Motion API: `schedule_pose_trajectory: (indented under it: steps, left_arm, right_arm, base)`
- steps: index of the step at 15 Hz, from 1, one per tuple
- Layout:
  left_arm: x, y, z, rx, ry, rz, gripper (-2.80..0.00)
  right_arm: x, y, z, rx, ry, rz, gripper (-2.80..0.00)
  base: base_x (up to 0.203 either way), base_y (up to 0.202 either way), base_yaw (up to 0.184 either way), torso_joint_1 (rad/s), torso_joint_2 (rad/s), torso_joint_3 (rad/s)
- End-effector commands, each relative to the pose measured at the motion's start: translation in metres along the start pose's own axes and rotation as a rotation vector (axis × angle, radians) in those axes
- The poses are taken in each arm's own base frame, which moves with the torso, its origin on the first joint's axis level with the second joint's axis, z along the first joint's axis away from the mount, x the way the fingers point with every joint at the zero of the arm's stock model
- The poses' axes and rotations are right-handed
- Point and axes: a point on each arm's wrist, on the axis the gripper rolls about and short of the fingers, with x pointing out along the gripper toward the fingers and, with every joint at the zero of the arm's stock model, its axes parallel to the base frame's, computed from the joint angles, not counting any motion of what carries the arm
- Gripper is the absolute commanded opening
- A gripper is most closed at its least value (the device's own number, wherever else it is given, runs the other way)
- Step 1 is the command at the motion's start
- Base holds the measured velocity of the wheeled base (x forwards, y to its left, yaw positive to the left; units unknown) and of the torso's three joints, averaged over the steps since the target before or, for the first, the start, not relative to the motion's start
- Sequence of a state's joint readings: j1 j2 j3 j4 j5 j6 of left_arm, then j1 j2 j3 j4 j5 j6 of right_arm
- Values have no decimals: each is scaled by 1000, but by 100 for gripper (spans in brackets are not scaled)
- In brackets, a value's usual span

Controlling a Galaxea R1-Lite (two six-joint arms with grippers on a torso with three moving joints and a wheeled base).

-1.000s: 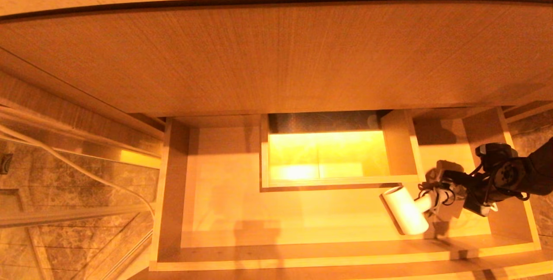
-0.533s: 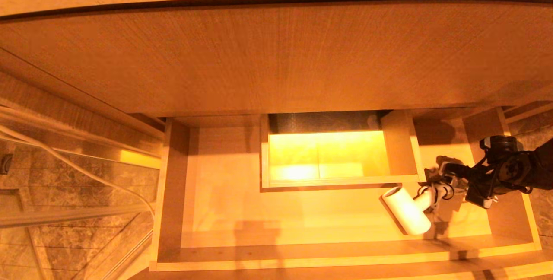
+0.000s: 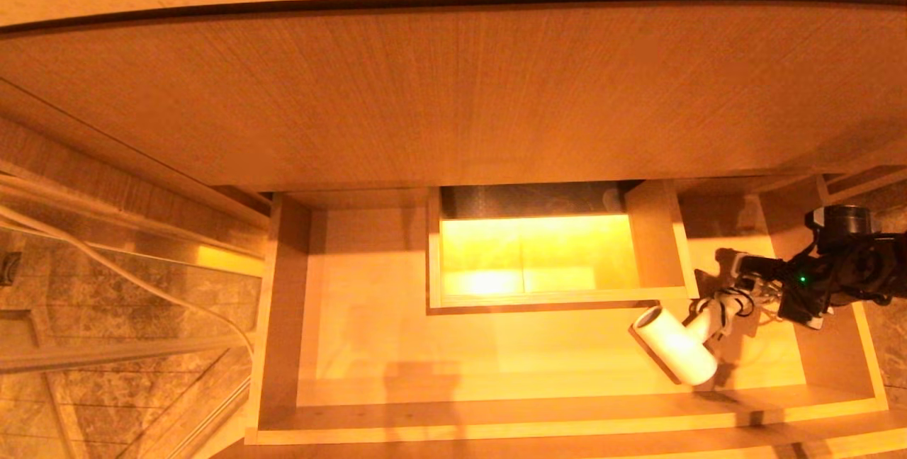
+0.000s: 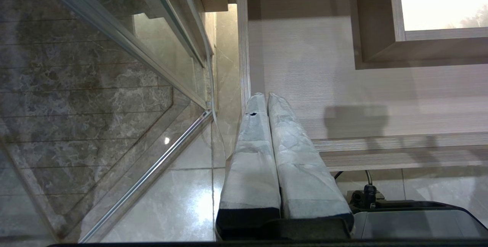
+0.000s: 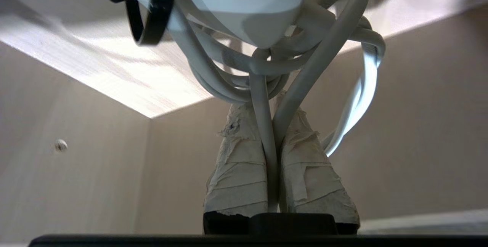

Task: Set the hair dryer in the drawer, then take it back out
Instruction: Take the hairdryer out

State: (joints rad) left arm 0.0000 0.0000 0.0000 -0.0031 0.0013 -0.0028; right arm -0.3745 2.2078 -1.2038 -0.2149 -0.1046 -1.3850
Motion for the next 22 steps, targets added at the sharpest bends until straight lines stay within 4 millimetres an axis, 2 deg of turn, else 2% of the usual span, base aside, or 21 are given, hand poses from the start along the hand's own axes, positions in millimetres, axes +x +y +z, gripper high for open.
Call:
schedule_pose_trajectory:
  steps: [1,4,10,16,22]
  left_arm:
    - [0,0,0,0,0,0,-280]
    - [0,0,0,0,0,0,-280]
    - [0,0,0,0,0,0,-280]
    - [0,0,0,0,0,0,-280]
    - [0,0,0,0,0,0,-280]
  right_arm:
    - [-21,-9,-3,-13,-21,-39,-280]
    - [-41,-8,-8,-36,-39,-47,-280]
    - [-132,10,-23,-26,-69,-119,-280]
    - [-230,52,-39,-8,-92,-275,-280]
    - [-302,99,-53,35,-129,-522,-280]
  base:
    - [0,0,0,0,0,0]
    - [0,0,0,0,0,0]
    - [0,0,0,0,0,0]
    - [0,0,0,0,0,0]
    - [0,0,0,0,0,0]
